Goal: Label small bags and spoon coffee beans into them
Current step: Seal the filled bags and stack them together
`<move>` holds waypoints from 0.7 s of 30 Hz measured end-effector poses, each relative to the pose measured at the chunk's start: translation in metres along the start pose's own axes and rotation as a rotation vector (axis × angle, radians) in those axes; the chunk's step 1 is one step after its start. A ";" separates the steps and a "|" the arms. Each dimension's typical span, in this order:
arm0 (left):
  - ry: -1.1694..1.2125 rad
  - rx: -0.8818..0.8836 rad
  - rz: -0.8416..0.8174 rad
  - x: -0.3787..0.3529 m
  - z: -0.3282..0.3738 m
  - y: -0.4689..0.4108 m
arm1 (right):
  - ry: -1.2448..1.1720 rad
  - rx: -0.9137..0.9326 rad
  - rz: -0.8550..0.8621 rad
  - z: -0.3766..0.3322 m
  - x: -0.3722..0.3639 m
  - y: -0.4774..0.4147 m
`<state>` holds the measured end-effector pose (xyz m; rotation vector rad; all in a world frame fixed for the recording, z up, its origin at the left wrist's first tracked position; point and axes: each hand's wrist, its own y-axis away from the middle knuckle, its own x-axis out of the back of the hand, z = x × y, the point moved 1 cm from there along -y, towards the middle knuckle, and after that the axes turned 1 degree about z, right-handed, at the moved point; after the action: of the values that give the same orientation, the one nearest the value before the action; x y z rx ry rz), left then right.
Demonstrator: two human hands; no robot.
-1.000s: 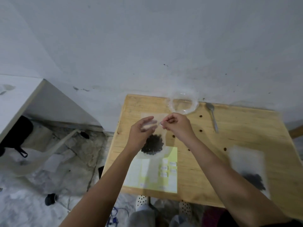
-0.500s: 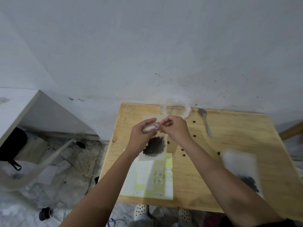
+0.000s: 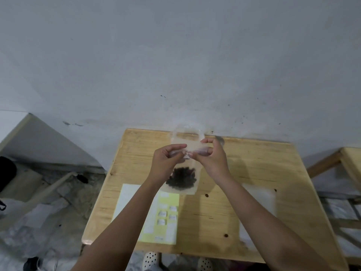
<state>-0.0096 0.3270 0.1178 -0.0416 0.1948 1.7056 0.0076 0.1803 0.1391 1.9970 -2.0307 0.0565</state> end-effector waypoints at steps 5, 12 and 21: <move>-0.022 -0.033 0.069 -0.021 -0.002 -0.002 | 0.061 0.099 -0.001 0.005 0.018 -0.008; -0.009 -0.035 0.110 -0.013 0.005 -0.019 | -0.045 0.209 -0.035 0.012 0.017 -0.006; -0.138 0.061 0.066 0.059 -0.004 -0.065 | -0.066 0.036 -0.038 0.023 -0.067 -0.043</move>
<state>0.0460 0.3930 0.0988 0.1292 0.1464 1.7598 0.0460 0.2389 0.0940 2.0846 -2.0442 0.0196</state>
